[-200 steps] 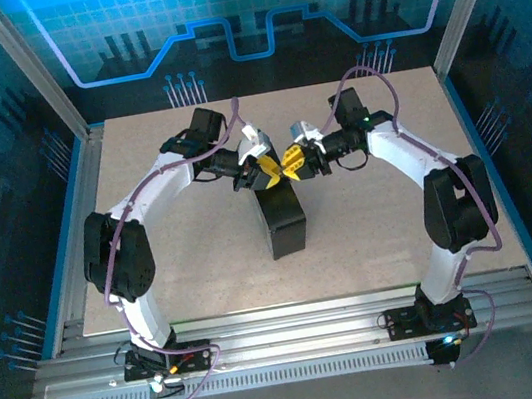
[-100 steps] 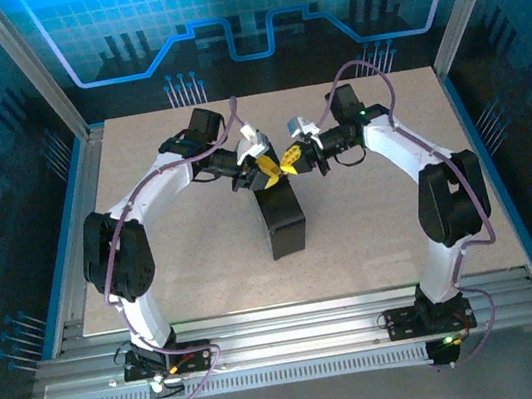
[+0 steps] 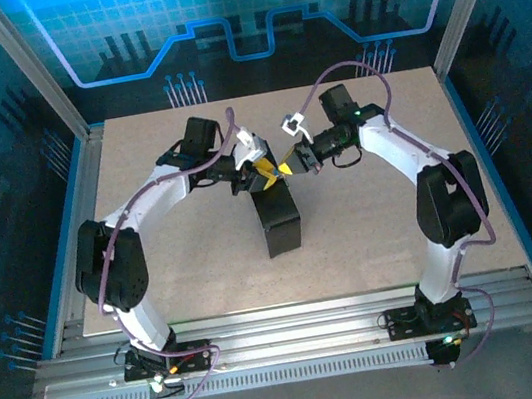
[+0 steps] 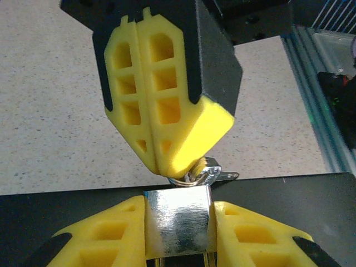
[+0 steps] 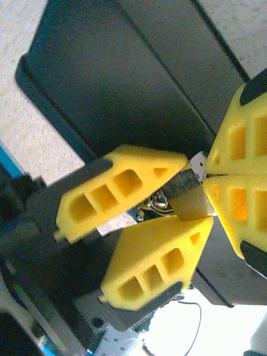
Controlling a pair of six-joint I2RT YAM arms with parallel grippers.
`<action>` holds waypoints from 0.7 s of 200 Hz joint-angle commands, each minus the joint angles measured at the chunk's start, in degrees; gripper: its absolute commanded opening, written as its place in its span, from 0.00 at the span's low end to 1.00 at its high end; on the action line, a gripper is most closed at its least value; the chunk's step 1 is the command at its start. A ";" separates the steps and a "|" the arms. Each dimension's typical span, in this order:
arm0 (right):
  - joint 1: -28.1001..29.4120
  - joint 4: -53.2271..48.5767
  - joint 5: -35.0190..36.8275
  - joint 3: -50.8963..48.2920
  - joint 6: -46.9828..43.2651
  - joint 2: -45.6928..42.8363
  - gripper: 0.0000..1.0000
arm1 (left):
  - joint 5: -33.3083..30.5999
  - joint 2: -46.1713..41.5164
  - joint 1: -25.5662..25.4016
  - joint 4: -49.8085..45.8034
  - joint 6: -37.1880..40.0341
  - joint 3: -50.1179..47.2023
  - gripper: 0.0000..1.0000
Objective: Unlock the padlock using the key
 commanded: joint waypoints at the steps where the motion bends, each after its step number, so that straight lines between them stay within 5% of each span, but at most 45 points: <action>1: 2.30 1.01 6.27 -2.43 19.63 -2.99 0.00 | -4.20 -3.18 -0.14 10.92 -2.14 -2.01 0.00; 62: 2.33 2.23 4.62 -0.85 41.77 -2.54 0.00 | -6.20 -3.55 -1.83 2.68 3.03 -0.76 0.00; 140: 2.52 1.56 -0.89 -2.51 65.73 -2.28 0.00 | -12.62 -4.67 -2.86 6.19 3.15 -3.78 0.00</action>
